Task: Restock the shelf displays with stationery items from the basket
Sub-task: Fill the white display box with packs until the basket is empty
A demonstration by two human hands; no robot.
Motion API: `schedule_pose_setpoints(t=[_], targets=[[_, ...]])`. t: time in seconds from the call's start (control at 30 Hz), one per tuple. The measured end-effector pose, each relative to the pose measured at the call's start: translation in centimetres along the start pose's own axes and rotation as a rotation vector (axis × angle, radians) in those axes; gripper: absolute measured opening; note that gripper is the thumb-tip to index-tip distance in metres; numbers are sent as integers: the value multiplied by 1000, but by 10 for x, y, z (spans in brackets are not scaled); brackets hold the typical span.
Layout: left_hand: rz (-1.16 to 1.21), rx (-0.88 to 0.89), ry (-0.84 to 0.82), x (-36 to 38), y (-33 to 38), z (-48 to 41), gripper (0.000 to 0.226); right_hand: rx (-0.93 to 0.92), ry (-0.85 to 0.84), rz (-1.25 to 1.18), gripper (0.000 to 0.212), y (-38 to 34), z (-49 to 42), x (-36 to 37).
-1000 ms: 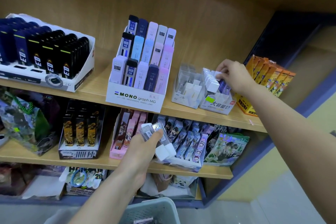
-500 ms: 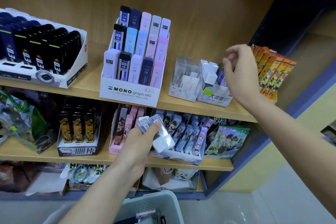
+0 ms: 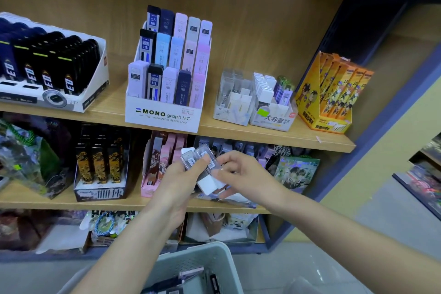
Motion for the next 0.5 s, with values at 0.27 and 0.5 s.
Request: schedule_pose_setpoints(t=[0.27, 0.5], targets=[[-4, 17, -4, 2, 2, -1, 22, -380, 653, 12, 9, -40, 29, -106], [-33, -1, -26, 2, 0, -2, 23, -519, 1048, 264, 14, -78, 5, -187]])
Point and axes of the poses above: each hand's wrist, its own z-axis away from the middle knuckle, its own x-axis out of the palm, y = z × x, the point moved 6 cm from there along -z, towards the middle knuckle, and after that the axes turned 12 degrees about x, right-handed, at the moved point
